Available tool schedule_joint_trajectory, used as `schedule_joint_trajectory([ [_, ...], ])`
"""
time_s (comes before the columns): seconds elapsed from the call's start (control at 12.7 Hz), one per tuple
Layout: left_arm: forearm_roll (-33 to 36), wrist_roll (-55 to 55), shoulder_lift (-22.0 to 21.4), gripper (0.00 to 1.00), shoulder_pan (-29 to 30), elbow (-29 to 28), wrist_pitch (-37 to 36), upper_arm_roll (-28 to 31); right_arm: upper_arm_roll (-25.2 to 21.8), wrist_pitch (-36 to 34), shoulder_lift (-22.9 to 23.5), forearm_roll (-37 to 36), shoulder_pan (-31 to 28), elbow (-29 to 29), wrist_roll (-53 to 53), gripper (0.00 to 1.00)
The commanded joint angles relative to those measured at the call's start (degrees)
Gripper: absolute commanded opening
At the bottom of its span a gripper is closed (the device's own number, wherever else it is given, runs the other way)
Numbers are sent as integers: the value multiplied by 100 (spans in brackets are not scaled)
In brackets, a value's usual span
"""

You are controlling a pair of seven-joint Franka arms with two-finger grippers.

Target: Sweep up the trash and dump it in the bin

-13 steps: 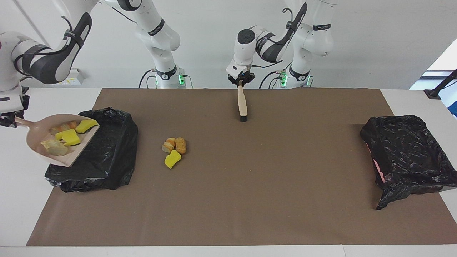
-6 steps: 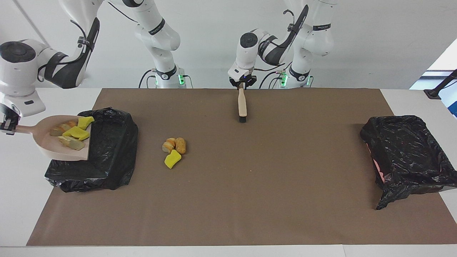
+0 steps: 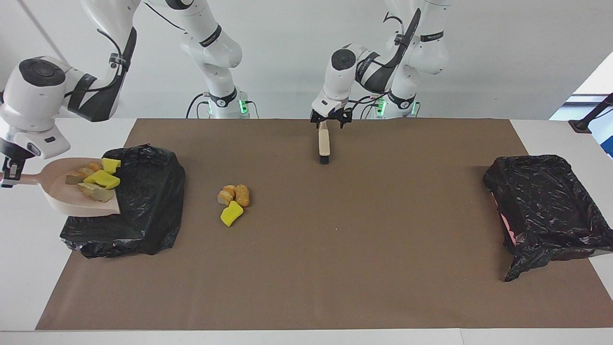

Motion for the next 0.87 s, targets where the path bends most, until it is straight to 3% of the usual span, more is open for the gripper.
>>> schedule_joint_trajectory([
  [0.0,620,187,380,100,487,780,-309,-35,12,322,-170,-417,-14,-208,-140,0],
  [0.24,1041,660,443,100,1050,1422,-431,-27,12,411,-152,-803,109,-146,-140,0],
  [0.47,1069,1994,451,100,1876,2773,-1518,-18,12,306,-223,-866,250,-173,-123,0],
  [0.79,1078,3041,399,100,2833,4066,-2512,-18,29,-37,-407,-857,417,-164,-149,0],
])
